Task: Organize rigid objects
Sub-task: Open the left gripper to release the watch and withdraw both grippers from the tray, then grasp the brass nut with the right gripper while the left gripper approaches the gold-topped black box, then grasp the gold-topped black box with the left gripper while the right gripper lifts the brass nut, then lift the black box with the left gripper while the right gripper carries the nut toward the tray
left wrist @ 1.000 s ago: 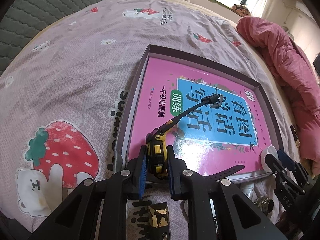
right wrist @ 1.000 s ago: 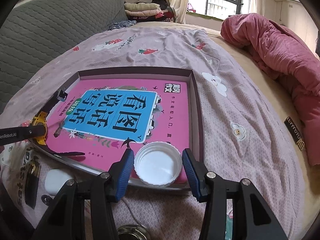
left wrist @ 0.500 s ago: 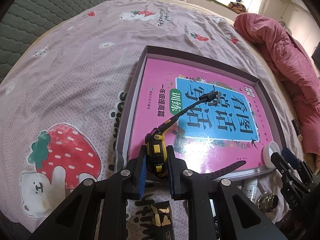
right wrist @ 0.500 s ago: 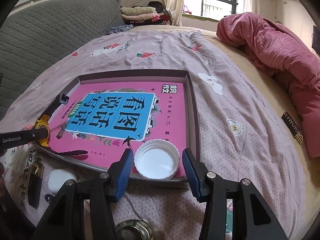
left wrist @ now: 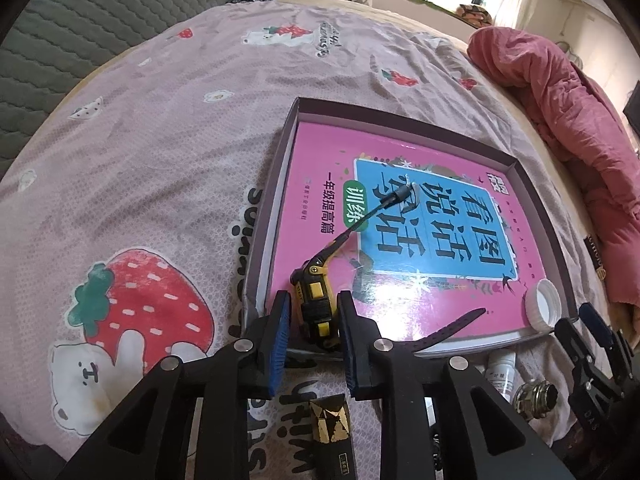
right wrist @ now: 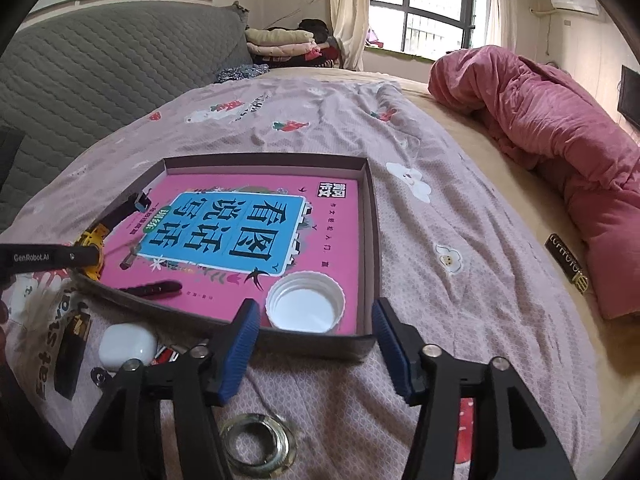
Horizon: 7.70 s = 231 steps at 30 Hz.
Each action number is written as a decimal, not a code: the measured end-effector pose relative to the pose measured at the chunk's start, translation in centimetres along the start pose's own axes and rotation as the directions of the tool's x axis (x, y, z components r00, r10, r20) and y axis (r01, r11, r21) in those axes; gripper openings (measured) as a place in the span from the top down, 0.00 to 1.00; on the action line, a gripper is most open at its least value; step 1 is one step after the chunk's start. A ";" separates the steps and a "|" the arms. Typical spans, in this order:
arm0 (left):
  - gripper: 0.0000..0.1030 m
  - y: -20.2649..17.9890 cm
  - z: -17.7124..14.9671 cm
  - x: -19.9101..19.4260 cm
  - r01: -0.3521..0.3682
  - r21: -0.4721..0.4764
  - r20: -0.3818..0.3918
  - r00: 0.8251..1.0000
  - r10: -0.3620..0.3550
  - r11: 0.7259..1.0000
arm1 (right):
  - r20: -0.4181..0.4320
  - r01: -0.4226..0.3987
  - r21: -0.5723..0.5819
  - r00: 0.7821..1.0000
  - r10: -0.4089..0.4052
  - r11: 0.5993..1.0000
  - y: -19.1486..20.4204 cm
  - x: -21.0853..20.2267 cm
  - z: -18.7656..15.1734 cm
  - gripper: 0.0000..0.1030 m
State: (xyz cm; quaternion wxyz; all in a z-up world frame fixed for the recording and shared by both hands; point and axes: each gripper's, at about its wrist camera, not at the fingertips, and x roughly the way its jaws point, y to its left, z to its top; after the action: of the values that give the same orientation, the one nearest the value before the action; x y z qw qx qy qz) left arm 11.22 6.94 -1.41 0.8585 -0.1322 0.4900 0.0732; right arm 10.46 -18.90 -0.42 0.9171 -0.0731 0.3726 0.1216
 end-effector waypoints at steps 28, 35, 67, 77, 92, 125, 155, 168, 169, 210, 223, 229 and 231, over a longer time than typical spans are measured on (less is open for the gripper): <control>0.45 0.5 -0.9 -5.0 0.022 0.006 0.125 0.992 -0.022 1.000 | 0.060 -0.038 -0.016 0.997 0.039 0.999 0.1 -2.8 -0.7 0.41; 0.41 1.2 -2.1 -6.2 0.015 0.007 0.157 0.987 -0.016 1.000 | 0.059 -0.059 -0.004 0.996 0.059 0.998 -0.1 -3.5 -1.1 0.41; 0.41 0.0 -7.7 -4.2 0.002 0.077 -0.044 0.999 0.001 0.997 | -0.088 -0.125 -0.075 0.989 0.118 0.989 2.1 -3.7 -4.1 0.41; 0.41 -0.5 -8.3 -3.1 0.011 0.088 -0.094 0.996 -0.002 0.996 | -0.139 -0.130 -0.054 0.983 0.121 0.990 1.9 -2.4 -4.7 0.41; 0.41 -0.7 -8.6 -1.7 0.000 0.094 -0.108 0.994 0.010 0.996 | -0.152 -0.150 -0.083 0.979 0.136 0.985 2.9 -1.7 -5.2 0.47; 0.47 -0.9 -8.6 -0.3 -0.018 0.110 -0.070 0.997 0.025 0.994 | -0.181 -0.262 0.064 0.946 0.270 0.963 0.7 0.0 -5.4 0.64; 0.77 -1.3 -8.3 -2.0 0.066 0.083 -0.036 0.997 -0.064 0.994 | -0.046 -0.127 0.009 0.991 0.127 0.992 0.6 -2.5 -4.2 0.65; 0.77 -1.9 -7.9 -4.3 0.086 0.112 0.041 0.995 -0.091 0.990 | 0.021 -0.117 -0.051 0.993 0.118 0.992 1.5 -3.6 -3.4 0.65; 0.77 -1.9 -7.9 -4.4 0.088 0.113 0.044 0.995 -0.093 0.990 | 0.024 -0.121 -0.051 0.992 0.122 0.991 1.5 -3.6 -3.4 0.65; 0.77 -3.0 -5.0 -6.8 0.096 0.137 0.177 0.977 -0.119 0.986 | 0.139 -0.144 -0.071 0.978 0.153 0.987 2.2 -5.1 -0.3 0.65; 0.77 -3.6 -2.9 -6.2 0.110 0.113 0.195 0.972 -0.131 0.987 | 0.143 -0.139 -0.063 0.979 0.147 0.988 2.2 -5.0 0.3 0.65; 0.77 -3.4 -2.0 -5.6 0.108 0.097 0.204 0.971 -0.126 0.989 | 0.139 -0.136 -0.056 0.980 0.143 0.989 2.4 -4.3 0.8 0.65; 0.77 -3.4 -1.9 -5.2 0.112 0.090 0.200 0.971 -0.128 0.990 | 0.138 -0.135 -0.064 0.980 0.142 0.989 2.6 -4.2 0.7 0.65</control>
State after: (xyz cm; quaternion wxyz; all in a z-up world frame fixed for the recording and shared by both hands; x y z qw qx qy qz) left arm 7.89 3.16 2.66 0.9118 -0.1199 0.3924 0.0153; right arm 7.35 -16.92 2.91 0.9283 -0.0630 0.3071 0.2000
